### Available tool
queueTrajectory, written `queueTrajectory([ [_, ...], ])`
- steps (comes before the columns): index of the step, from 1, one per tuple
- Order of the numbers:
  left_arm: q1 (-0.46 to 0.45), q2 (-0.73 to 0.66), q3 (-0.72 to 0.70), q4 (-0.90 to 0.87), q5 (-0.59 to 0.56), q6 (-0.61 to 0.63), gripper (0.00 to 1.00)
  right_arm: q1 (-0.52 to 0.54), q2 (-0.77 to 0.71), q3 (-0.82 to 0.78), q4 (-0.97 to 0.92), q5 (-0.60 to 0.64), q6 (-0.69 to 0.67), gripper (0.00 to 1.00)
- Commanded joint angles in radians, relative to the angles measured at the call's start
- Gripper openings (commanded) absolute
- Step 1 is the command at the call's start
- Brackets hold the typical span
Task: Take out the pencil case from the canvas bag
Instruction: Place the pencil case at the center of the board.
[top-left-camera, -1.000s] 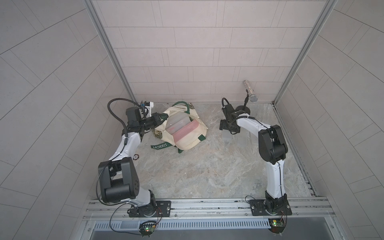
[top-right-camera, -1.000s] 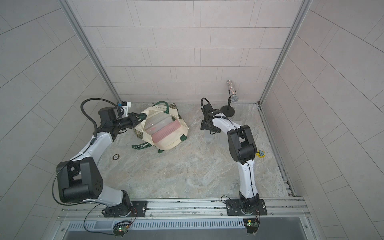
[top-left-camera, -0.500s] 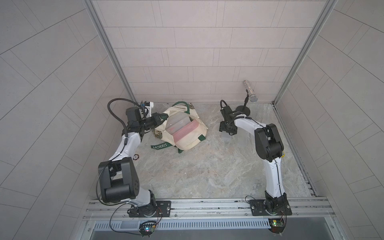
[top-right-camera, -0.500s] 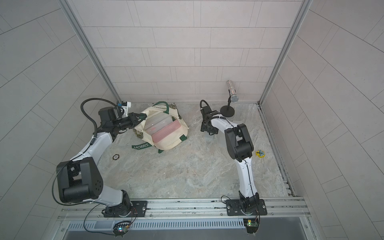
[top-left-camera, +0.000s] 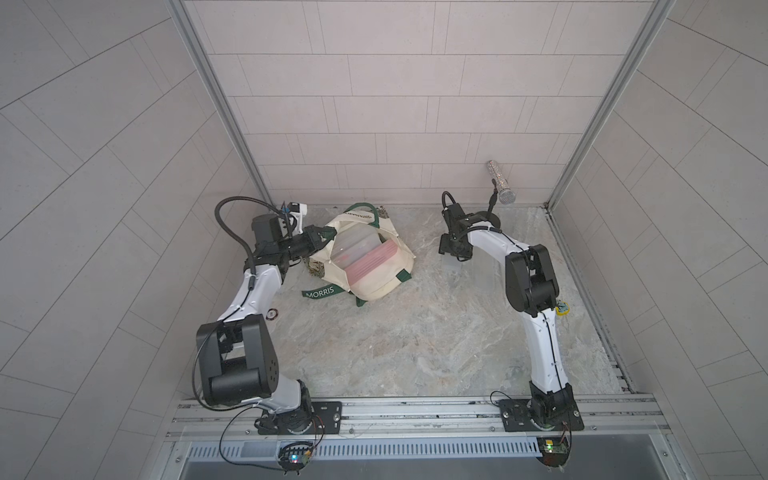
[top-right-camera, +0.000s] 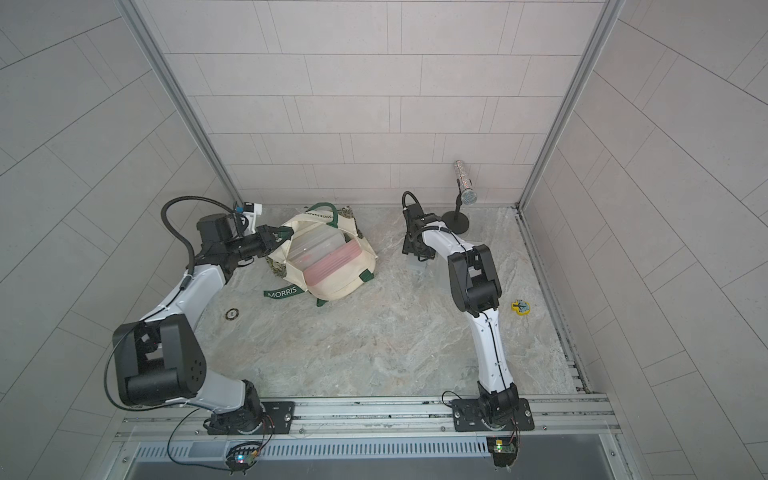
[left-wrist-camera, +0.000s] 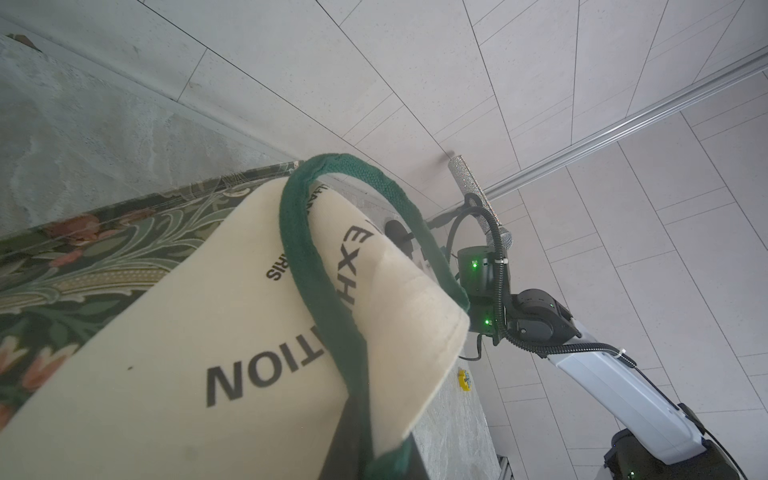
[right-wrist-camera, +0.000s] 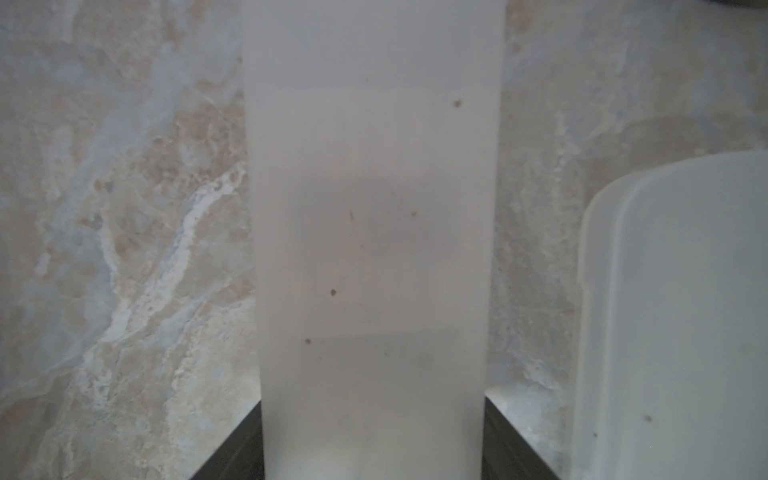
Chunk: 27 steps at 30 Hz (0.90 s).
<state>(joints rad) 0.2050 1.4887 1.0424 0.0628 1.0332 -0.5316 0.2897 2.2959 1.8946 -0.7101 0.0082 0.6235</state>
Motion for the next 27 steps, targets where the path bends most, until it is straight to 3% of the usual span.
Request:
queueTrajectory([
  [1, 0.002, -0.028, 0.001, 0.06, 0.035, -0.001, 0.0, -0.007, 0.009, 0.032, -0.048, 0.002, -0.02, 0.75],
  [14, 0.002, -0.024, 0.002, 0.063, 0.037, -0.005, 0.0, -0.005, -0.115, -0.015, -0.017, -0.046, -0.02, 0.93],
  [15, 0.002, -0.027, 0.001, 0.063, 0.037, -0.005, 0.0, -0.004, -0.125, -0.017, -0.017, -0.048, -0.02, 0.99],
  [27, 0.002, -0.029, 0.002, 0.057, 0.032, -0.004, 0.0, -0.003, -0.287, -0.16, 0.063, -0.081, -0.007, 0.99],
])
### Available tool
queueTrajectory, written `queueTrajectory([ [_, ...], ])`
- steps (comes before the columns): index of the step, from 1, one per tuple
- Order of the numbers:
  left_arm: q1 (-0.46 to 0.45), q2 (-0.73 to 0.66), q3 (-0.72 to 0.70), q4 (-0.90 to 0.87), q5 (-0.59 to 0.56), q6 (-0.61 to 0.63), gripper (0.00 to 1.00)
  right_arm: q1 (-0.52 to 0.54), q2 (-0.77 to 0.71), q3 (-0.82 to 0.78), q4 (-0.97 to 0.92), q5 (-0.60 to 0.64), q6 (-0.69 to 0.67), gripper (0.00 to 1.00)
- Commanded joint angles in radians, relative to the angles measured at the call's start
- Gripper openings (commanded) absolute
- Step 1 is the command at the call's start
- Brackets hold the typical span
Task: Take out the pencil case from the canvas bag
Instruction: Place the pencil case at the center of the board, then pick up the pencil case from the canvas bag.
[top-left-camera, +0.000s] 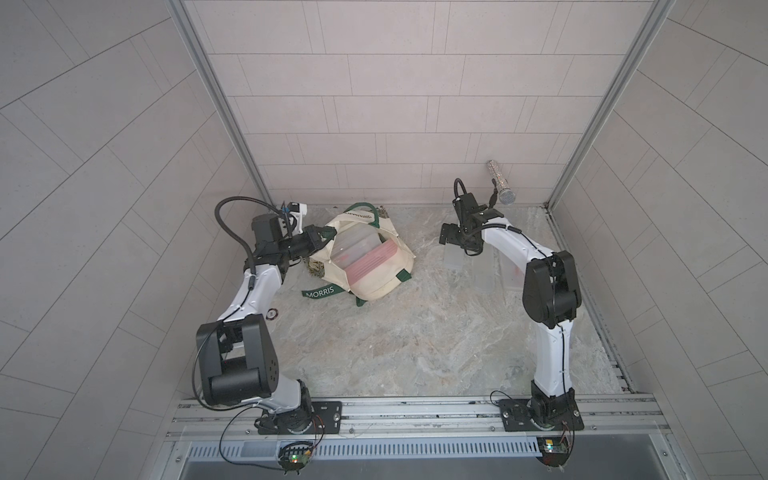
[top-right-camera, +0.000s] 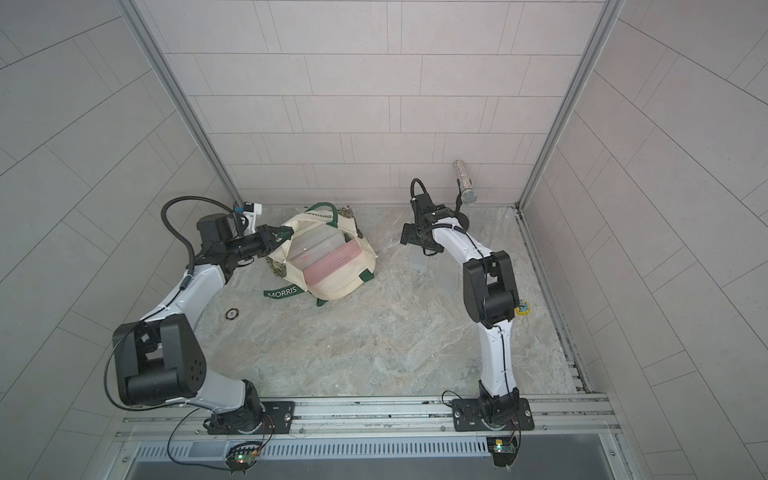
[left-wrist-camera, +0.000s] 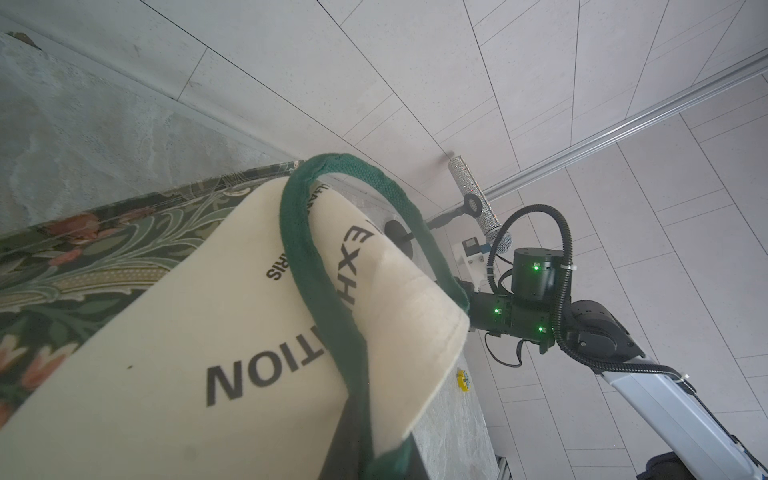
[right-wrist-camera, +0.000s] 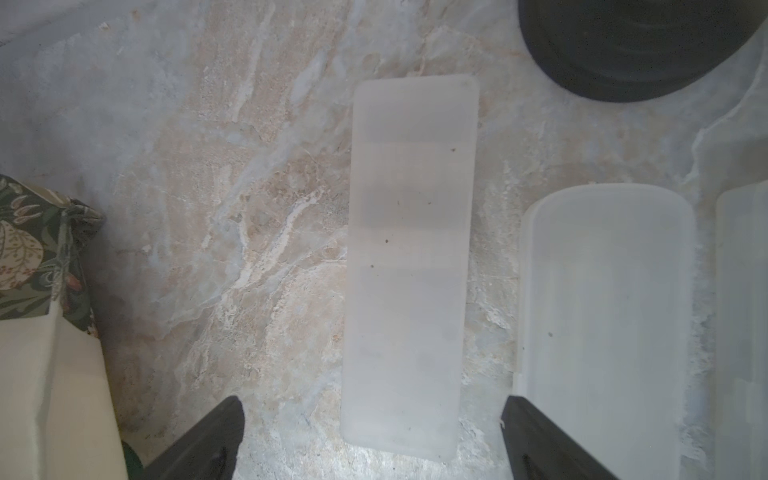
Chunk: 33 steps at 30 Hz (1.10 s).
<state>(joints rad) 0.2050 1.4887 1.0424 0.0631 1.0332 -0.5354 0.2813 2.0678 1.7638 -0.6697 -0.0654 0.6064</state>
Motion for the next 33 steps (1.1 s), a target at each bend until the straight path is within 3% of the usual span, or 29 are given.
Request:
queueTrajectory([
  [1, 0.002, -0.03, 0.004, 0.055, 0.032, -0.001, 0.0, 0.006, -0.075, -0.048, 0.034, -0.011, 0.016, 0.99],
  [20, 0.005, -0.021, 0.023, 0.015, 0.027, 0.015, 0.0, 0.173, -0.374, -0.391, 0.269, 0.121, 0.089, 0.99],
  [33, 0.008, -0.037, 0.018, 0.021, 0.03, 0.018, 0.0, 0.349, -0.507, -0.65, 0.606, 0.176, 0.131, 1.0],
])
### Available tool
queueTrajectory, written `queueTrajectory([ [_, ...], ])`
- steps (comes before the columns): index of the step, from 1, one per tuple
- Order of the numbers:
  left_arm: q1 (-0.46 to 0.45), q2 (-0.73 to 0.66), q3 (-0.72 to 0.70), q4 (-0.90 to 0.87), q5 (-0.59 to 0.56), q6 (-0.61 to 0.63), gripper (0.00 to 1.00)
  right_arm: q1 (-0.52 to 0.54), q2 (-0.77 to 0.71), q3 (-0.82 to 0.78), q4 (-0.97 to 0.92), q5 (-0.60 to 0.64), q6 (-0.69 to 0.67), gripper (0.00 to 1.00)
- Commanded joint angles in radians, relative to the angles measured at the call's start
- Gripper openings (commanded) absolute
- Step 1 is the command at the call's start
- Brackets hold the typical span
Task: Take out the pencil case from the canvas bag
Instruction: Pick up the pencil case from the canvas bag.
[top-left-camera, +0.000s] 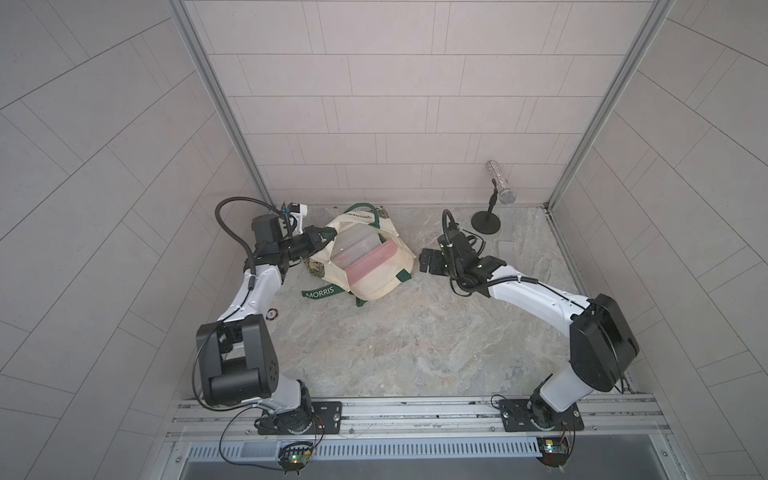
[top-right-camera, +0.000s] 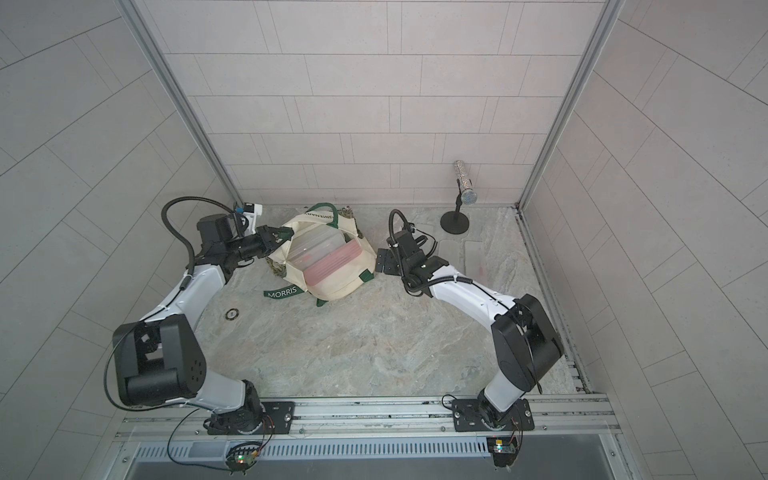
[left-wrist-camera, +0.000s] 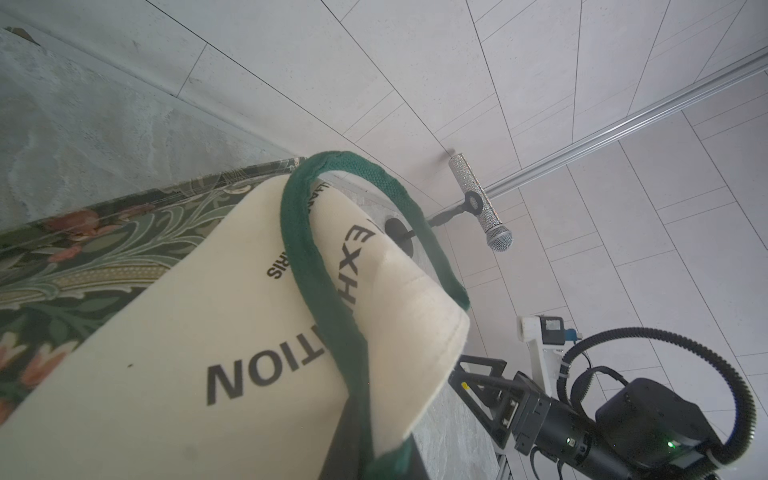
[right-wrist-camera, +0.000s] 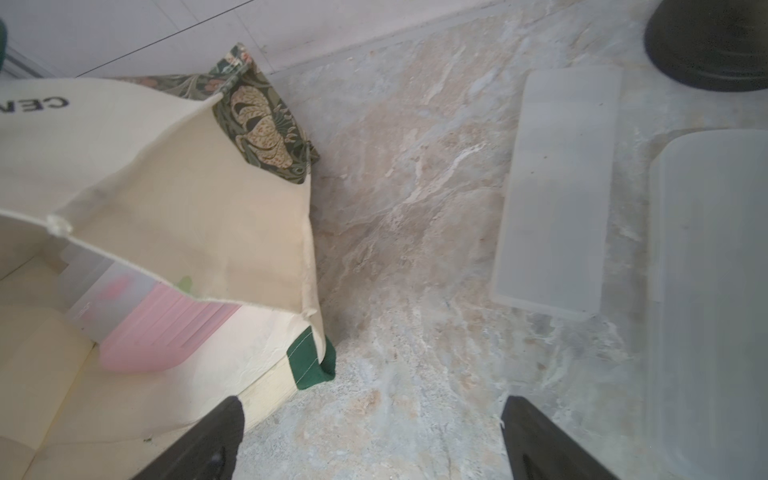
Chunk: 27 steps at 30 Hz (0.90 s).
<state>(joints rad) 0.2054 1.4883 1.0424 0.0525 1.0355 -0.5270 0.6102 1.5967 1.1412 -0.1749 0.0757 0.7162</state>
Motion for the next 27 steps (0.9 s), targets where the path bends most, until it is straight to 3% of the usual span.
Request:
queueTrajectory([
  [1, 0.008, -0.038, 0.018, 0.032, 0.028, 0.01, 0.0, 0.034, -0.042, -0.045, 0.141, 0.036, 0.022, 1.0],
  [8, 0.008, -0.043, 0.017, 0.035, 0.028, 0.009, 0.0, 0.129, -0.068, -0.142, 0.318, 0.073, 0.048, 0.99],
  [13, 0.008, -0.045, 0.016, 0.036, 0.028, 0.009, 0.0, 0.243, -0.061, -0.301, 0.638, 0.184, 0.07, 1.0],
  [27, 0.011, -0.044, 0.016, 0.039, 0.034, 0.006, 0.0, 0.337, 0.13, -0.254, 0.858, 0.142, 0.177, 1.0],
])
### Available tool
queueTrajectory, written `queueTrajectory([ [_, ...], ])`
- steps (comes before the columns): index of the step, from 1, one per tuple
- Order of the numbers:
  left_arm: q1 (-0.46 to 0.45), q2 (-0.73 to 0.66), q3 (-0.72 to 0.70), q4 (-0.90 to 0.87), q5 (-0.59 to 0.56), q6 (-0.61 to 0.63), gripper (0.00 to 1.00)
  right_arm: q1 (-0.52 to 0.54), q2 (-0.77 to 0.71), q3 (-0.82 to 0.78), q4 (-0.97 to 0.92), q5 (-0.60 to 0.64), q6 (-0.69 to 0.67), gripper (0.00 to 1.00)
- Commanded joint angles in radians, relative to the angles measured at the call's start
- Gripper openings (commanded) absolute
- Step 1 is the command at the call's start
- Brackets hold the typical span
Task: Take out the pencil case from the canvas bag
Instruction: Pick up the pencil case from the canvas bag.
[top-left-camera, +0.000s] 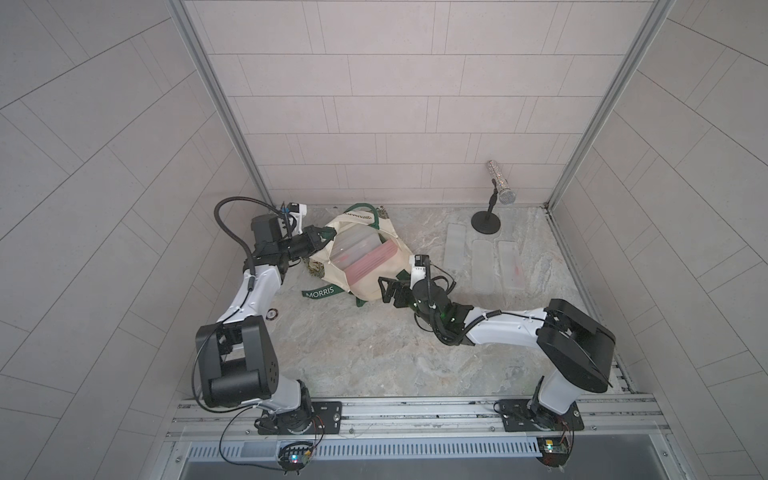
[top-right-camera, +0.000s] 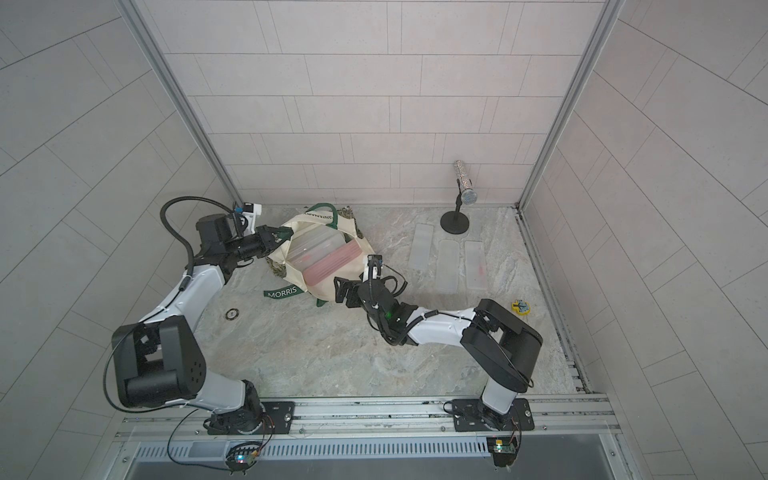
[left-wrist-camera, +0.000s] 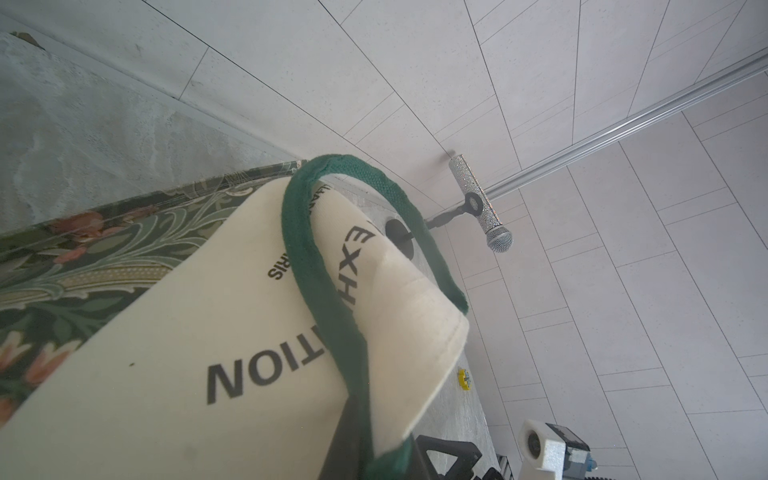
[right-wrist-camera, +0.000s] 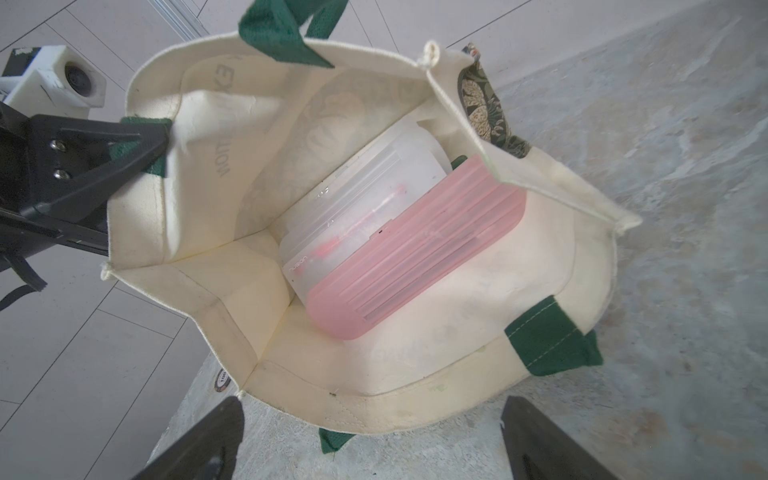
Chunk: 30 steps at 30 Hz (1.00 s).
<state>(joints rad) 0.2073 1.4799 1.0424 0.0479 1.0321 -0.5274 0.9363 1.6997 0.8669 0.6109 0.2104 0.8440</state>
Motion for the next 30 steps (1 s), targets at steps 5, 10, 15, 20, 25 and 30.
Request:
queueTrajectory([
  [5, 0.009, -0.029, 0.019, 0.044, 0.048, 0.005, 0.0, 0.022, 0.109, 0.063, 0.084, -0.001, 0.119, 1.0],
  [10, 0.009, -0.037, 0.019, 0.046, 0.055, 0.007, 0.0, 0.023, 0.178, 0.089, 0.104, -0.001, 0.197, 0.99],
  [15, 0.01, -0.036, 0.015, 0.068, 0.071, 0.0, 0.0, 0.022, 0.226, 0.157, 0.015, -0.01, 0.253, 1.0],
  [20, 0.009, -0.038, -0.007, 0.15, 0.094, -0.057, 0.0, 0.021, 0.287, 0.193, 0.053, -0.032, 0.317, 1.0],
  [25, 0.009, -0.037, -0.007, 0.155, 0.102, -0.057, 0.0, 0.019, 0.342, 0.242, 0.047, -0.041, 0.376, 1.0],
  [30, 0.009, -0.041, -0.01, 0.158, 0.103, -0.059, 0.0, 0.016, 0.374, 0.292, -0.006, -0.022, 0.399, 1.0],
])
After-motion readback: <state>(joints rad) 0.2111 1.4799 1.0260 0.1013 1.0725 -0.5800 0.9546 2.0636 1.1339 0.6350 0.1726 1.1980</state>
